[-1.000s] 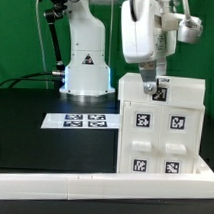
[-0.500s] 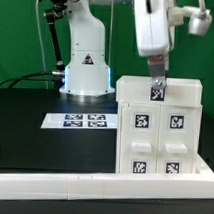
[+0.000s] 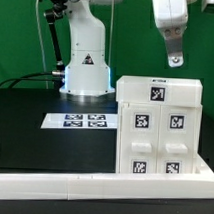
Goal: Assemble cabinet
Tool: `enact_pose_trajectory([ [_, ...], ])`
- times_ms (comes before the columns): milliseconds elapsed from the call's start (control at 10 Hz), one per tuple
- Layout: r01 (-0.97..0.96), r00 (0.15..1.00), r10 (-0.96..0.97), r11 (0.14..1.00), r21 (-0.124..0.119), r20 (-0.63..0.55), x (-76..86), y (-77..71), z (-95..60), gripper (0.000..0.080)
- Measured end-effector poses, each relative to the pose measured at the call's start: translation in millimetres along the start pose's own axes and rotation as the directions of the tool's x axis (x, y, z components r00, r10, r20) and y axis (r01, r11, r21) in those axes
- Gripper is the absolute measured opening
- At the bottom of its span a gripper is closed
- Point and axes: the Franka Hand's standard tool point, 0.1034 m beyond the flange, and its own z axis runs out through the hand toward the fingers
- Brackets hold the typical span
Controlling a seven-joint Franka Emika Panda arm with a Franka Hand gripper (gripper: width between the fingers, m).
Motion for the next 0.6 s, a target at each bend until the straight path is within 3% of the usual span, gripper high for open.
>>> enact_pose_trajectory([
  [600, 0.019, 1.0, -0.019, 1.0, -0.002, -0.001, -0.9, 1.2, 1.5, 0.0796],
])
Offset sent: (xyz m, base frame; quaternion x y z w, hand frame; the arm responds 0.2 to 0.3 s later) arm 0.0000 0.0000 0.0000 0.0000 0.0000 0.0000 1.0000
